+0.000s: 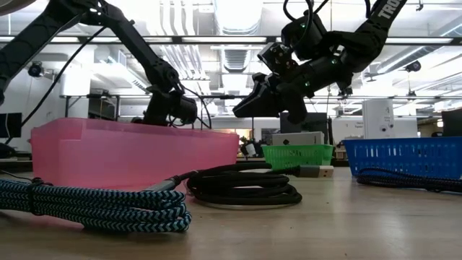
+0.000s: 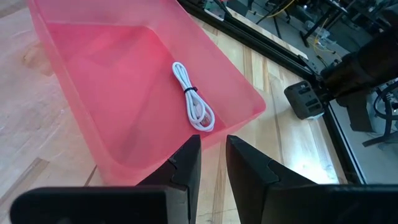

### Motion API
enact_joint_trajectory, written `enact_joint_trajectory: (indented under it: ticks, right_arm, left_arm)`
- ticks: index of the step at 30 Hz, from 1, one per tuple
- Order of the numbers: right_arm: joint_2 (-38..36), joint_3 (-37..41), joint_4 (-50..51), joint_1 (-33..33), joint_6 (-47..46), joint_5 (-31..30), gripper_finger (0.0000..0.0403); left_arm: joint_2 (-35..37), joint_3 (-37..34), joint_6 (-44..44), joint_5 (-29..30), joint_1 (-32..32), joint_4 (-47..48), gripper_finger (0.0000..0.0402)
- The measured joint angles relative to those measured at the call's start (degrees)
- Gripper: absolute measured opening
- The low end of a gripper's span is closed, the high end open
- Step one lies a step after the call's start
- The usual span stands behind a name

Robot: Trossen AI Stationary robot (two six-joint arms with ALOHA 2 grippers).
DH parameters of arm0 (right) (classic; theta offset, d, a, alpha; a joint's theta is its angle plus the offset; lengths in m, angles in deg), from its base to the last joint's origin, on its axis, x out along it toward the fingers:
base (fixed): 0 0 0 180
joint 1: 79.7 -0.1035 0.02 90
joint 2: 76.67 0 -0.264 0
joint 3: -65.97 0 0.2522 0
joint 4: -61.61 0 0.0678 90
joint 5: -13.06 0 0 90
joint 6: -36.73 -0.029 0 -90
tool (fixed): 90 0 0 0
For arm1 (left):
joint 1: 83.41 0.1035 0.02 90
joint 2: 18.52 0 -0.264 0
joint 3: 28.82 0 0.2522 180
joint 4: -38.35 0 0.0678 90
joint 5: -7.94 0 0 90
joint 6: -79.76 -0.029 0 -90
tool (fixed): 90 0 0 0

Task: Pick and place items into bin
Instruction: Put the top white charger adapter into the blue bin

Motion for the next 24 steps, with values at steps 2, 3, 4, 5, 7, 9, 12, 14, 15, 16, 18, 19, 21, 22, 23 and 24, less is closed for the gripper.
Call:
enact_joint_trajectory:
  ticks: [2,3,4,5,7,9,12,14,15,16,18,19,21,22,23,24]
  right_arm:
    - [0.0,0.0,0.0,0.0,0.0,0.0,0.0063]
    - [0.0,0.0,0.0,0.0,0.0,0.0,0.0063]
    - [0.0,0.0,0.0,0.0,0.0,0.0,0.0063]
    - [0.0,0.0,0.0,0.0,0.0,0.0,0.0063]
    - [0.0,0.0,0.0,0.0,0.0,0.0,0.0063]
    - [0.0,0.0,0.0,0.0,0.0,0.0,0.0063]
    - [0.0,0.0,0.0,0.0,0.0,0.0,0.0063]
    - [0.0,0.0,0.0,0.0,0.0,0.0,0.0063]
    - [0.0,0.0,0.0,0.0,0.0,0.0,0.0063]
    - [0.0,0.0,0.0,0.0,0.0,0.0,0.0063]
    - [0.0,0.0,0.0,0.0,0.0,0.0,0.0063]
    - [0.0,0.0,0.0,0.0,0.0,0.0,0.0063]
    - [0.0,0.0,0.0,0.0,0.0,0.0,0.0063]
    - [0.0,0.0,0.0,0.0,0.0,0.0,0.0063]
    - [0.0,0.0,0.0,0.0,0.0,0.0,0.0063]
    - [0.0,0.0,0.0,0.0,0.0,0.0,0.0063]
  left_arm:
    - [0.1,-0.2,-2.0,-1.3,0.1,-1.1,0.0244]
    - [0.2,-0.2,-2.6,-1.8,0.1,-1.6,0.0244]
    - [0.2,-0.2,-2.7,-2.0,0.1,-1.9,0.0244]
    - [0.2,-0.2,-2.7,-2.0,0.1,-2.0,0.0244]
    - [0.2,-0.2,-2.7,-2.1,0.0,-2.1,0.0244]
    - [0.2,-0.2,-2.7,-2.3,0.0,-2.3,0.0244]
    - [0.2,-0.3,-2.6,-2.4,0.0,-2.4,0.0244]
    - [0.2,-0.3,-2.6,-2.6,0.0,-2.4,0.0241]
    - [0.2,-0.3,-2.6,-2.6,0.0,-2.4,0.0238]
    - [0.2,-0.3,-2.5,-2.6,0.0,-2.4,0.0232]
    - [0.2,-0.3,-2.5,-2.6,0.0,-2.5,0.0218]
    - [0.2,-0.3,-2.4,-2.7,0.0,-2.5,0.0211]
    - [0.2,-0.3,-2.2,-2.8,0.0,-2.8,0.0198]
    - [0.2,-0.3,-2.2,-2.9,0.0,-2.8,0.0194]
    - [0.2,-0.3,-2.2,-2.9,0.0,-2.8,0.0192]
    - [0.2,-0.3,-2.2,-3.0,0.0,-2.8,0.0192]
